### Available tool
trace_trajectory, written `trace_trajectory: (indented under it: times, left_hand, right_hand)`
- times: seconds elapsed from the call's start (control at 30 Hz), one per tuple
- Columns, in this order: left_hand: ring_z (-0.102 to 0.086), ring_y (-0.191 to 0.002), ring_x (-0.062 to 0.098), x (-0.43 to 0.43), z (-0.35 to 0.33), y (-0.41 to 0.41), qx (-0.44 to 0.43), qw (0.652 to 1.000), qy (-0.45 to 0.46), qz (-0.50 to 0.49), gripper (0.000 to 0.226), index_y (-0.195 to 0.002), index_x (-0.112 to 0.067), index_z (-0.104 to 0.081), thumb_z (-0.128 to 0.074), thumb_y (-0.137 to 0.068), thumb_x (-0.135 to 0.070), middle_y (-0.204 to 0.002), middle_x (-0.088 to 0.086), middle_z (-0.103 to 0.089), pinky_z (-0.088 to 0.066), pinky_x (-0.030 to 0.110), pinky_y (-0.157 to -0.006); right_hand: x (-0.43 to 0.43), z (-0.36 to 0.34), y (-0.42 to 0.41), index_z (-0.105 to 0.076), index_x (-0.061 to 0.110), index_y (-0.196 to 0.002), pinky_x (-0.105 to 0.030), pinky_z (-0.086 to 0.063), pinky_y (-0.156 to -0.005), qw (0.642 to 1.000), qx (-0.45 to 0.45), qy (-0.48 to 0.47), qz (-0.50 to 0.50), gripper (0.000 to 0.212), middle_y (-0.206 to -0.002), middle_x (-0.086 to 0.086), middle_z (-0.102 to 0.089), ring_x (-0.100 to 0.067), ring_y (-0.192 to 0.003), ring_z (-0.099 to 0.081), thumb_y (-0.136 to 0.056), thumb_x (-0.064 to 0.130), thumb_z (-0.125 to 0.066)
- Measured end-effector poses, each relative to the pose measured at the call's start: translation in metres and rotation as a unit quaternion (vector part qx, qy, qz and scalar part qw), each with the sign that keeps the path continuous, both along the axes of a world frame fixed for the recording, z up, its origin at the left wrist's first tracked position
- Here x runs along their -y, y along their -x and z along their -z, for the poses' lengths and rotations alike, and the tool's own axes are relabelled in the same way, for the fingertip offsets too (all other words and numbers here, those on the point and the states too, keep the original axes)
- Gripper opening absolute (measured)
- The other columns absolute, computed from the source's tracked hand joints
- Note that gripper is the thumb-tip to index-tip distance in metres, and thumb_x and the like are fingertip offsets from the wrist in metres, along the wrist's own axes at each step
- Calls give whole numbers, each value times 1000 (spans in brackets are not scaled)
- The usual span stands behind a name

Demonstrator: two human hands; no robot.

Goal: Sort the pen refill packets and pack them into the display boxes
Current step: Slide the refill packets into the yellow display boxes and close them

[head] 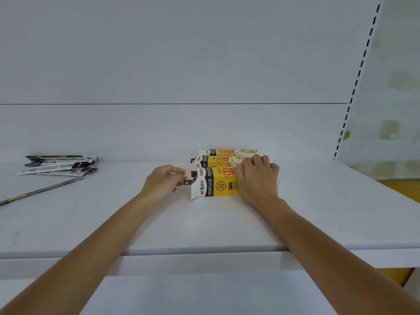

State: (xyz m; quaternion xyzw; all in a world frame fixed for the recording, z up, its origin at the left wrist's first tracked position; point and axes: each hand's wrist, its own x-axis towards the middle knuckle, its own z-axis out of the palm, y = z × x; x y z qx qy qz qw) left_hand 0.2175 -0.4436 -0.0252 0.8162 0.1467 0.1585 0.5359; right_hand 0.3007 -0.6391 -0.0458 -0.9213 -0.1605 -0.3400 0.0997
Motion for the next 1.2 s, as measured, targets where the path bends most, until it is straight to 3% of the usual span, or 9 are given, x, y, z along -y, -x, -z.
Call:
trace_trajectory:
  times: [0.1, 0.27, 0.33, 0.43, 0.57, 0.7, 0.87, 1.03, 1.2]
  left_hand:
    - [-55, -74, 10, -4, 5, 6, -42, 994, -96, 28, 12, -94, -19, -66, -55, -92, -22, -86, -3, -69, -44, 23, -72]
    - [-54, -69, 7, 5, -6, 4, -23, 999, 23, 21, 16, -96, -8, -68, -59, -91, -20, -92, 4, -67, -38, 20, -62]
    - [-59, -72, 9, 12, -7, 3, 8, 998, 65, 16, 12, -99, -6, -64, -57, -89, -8, -88, 3, -66, -46, 21, -70]
    - [-66, -73, 18, 16, -7, 1, 6, 997, 80, 8, 13, -84, -7, -64, -53, -90, -3, -91, 12, -69, -54, 32, -85]
    - [-67, -52, 10, 18, -11, 6, -27, 975, 214, 56, 21, -83, -1, -61, -44, -92, 5, -79, 9, -66, -58, 21, -57]
    - [-65, -47, 9, 21, -5, 4, 2, 960, 277, 30, 23, -76, -1, -60, -44, -88, 11, -65, 6, -68, -56, 19, -51]
    - [-67, -55, 12, 21, -1, 2, 35, 951, 308, 14, 16, -80, 5, -60, -48, -85, 14, -82, 12, -66, -57, 21, -53]
    - [-63, -75, 17, 20, -3, 4, 5, 948, 311, 59, 16, -87, 2, -61, -47, -89, 10, -86, 11, -65, -57, 20, -60]
    - [-61, -74, 19, 22, -6, 4, -37, 947, 307, 83, 19, -90, -4, -59, -42, -91, 4, -82, 11, -64, -56, 21, -61]
  right_hand:
    - [4, -2, 3, -58, 10, -97, -36, -29, -80, 1000, -18, -2, -11, 41, -104, -6, -56, -24, -97, -42, -95, 31, -23]
    - [3, -2, 4, -58, 10, -96, -37, -30, -81, 1000, -25, -6, -8, 40, -104, -7, -56, -25, -97, -43, -96, 30, -24]
    - [4, -1, 4, -58, 9, -95, -37, -30, -81, 1000, -22, -7, -11, 31, -102, -7, -56, -25, -96, -42, -97, 26, -33]
    - [5, -2, 5, -59, 9, -94, -38, -30, -81, 1000, -23, -7, -16, 29, -101, -7, -56, -26, -96, -43, -97, 25, -35]
    - [4, -2, 5, -59, 8, -96, -38, -31, -81, 1000, -23, -10, -13, 30, -102, -8, -57, -26, -96, -44, -97, 25, -33]
    - [3, 1, 3, -59, 8, -92, -37, -28, -74, 1000, -4, 2, -4, 39, -97, -9, -58, -27, -91, -45, -92, 28, -25]
    - [5, 0, 2, -56, 10, -97, -37, -31, -81, 1000, -24, 11, -3, 32, -103, -7, -56, -25, -97, -43, -97, 28, -30]
    - [3, 0, 1, -57, 10, -96, -39, -31, -82, 1000, -31, -1, -7, 34, -103, -7, -56, -25, -97, -43, -95, 27, -27]
    - [3, 1, 1, -57, 10, -96, -38, -31, -81, 1000, -26, 2, -7, 34, -102, -7, -57, -26, -96, -43, -95, 26, -27]
